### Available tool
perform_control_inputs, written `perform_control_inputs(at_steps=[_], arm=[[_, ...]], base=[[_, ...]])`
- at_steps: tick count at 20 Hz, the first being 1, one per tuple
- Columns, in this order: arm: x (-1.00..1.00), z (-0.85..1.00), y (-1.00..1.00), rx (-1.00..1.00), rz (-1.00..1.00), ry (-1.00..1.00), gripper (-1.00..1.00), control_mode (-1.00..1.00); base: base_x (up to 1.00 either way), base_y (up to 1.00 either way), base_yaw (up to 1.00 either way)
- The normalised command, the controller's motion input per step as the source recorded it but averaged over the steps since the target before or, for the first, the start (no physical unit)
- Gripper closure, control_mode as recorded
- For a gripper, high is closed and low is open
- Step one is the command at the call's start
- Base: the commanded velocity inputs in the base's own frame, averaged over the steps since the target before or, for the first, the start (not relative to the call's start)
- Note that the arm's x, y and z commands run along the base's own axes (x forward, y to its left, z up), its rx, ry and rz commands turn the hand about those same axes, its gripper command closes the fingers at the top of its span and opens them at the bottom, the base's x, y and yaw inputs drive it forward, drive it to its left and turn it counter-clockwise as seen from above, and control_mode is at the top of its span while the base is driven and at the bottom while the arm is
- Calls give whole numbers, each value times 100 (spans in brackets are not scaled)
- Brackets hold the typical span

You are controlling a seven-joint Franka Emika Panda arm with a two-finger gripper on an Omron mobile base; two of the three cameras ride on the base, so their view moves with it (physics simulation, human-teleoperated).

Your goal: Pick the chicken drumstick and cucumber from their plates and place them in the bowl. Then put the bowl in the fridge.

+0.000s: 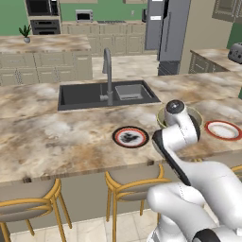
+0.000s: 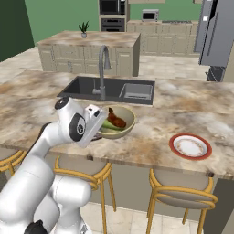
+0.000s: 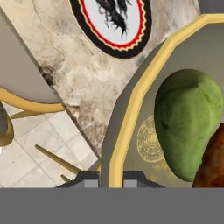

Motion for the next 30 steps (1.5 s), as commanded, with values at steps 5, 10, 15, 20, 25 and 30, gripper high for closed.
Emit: perform_control_inputs(at_steps=[5, 10, 15, 20, 25, 30], arm=[[-10, 13, 28, -1, 41, 0, 100, -100], [-2, 4, 21, -2, 43, 2, 100, -100], [0, 0, 10, -3, 9, 5, 100, -100], [0, 0, 0, 0, 0, 0, 100, -100], [0, 0, 0, 0, 0, 0, 100, -100], [0, 0, 0, 0, 0, 0, 100, 100]], base=[[0, 0, 0], [0, 0, 0], [0, 0, 0], [0, 0, 0], [0, 0, 0], [0, 0, 0]])
